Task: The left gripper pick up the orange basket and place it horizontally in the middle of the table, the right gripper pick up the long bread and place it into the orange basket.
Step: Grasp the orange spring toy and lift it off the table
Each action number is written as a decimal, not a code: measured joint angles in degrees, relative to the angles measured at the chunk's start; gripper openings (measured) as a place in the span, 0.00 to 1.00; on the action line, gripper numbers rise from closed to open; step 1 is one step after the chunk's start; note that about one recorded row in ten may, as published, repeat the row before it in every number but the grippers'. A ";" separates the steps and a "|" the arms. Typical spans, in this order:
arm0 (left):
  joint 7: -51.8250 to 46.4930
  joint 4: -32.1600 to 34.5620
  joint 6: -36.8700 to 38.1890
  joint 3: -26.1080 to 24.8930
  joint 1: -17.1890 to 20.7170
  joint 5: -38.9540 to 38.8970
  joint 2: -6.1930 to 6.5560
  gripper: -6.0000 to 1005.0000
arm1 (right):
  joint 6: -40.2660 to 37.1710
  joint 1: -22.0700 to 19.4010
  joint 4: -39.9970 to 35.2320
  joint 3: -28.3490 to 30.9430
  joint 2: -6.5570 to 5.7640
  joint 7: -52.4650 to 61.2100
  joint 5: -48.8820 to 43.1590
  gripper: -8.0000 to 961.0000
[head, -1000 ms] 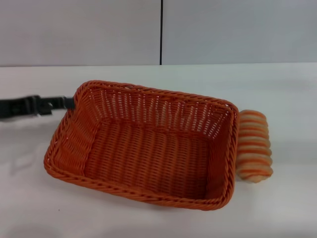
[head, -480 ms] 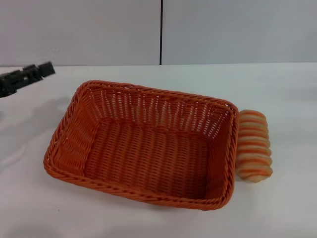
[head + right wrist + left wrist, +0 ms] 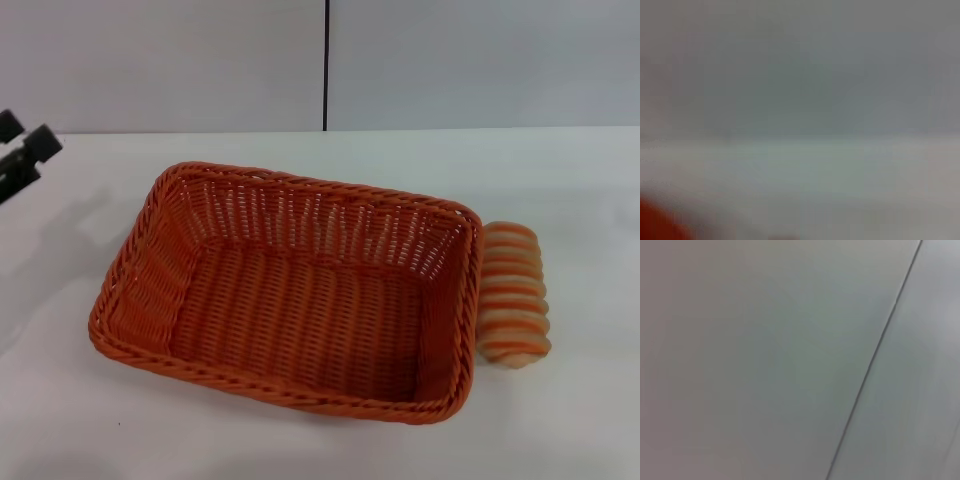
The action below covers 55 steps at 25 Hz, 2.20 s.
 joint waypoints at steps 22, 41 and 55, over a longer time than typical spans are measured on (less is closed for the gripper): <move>20.28 -14.23 2.79 -3.33 0.03 -0.83 0.06 0.82 | 11.52 11.38 28.01 -10.22 -1.38 -4.03 -4.50 0.54; 19.65 -14.33 2.67 -3.98 -0.73 -0.91 -0.03 0.82 | 17.43 14.15 35.01 -12.40 -0.20 -7.06 -4.21 0.45; 19.59 -14.34 2.28 -4.74 -1.40 -0.91 0.00 0.82 | 15.95 12.93 31.61 -11.74 0.13 -6.10 -3.08 0.22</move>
